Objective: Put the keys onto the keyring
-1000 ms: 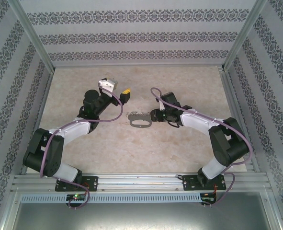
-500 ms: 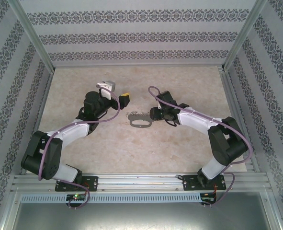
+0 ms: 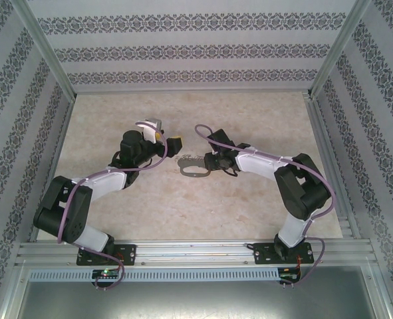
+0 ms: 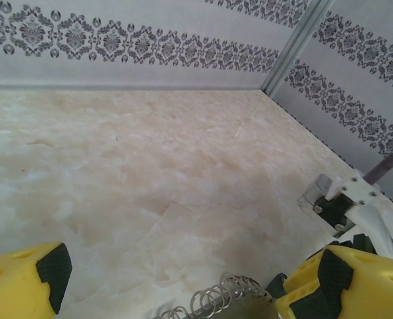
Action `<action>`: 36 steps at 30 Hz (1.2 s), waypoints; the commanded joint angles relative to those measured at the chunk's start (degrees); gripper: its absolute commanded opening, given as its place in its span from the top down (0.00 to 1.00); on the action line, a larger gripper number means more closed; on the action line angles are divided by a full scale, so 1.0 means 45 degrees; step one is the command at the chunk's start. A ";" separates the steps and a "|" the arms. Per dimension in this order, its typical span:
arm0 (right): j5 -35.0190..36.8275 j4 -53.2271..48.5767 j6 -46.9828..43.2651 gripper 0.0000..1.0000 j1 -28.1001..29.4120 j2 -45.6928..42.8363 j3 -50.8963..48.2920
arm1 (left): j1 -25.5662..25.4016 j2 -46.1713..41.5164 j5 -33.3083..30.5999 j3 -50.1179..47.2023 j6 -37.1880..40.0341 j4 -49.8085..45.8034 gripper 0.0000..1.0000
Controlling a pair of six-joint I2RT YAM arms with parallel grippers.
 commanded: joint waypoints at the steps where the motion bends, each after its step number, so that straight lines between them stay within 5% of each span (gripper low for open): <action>1: 0.0734 -0.0547 -0.0160 0.67 0.0222 0.0315 0.0429 | -0.0134 0.0132 0.0305 0.0395 -0.0131 0.0402 0.04; 27: 0.1201 -0.0809 -0.0199 0.81 0.0428 0.1125 0.0626 | -0.0133 0.0220 0.0698 0.0378 -0.0117 0.0913 0.02; 32: 0.1123 -0.0821 -0.0242 0.99 0.0428 0.1147 0.0606 | -0.0138 0.0260 0.0737 0.0399 -0.0150 0.0952 0.01; 36: 0.0958 -0.0952 -0.0384 1.00 0.0413 0.0778 0.0702 | -0.0134 0.0227 0.0949 0.0424 -0.0135 0.1010 0.01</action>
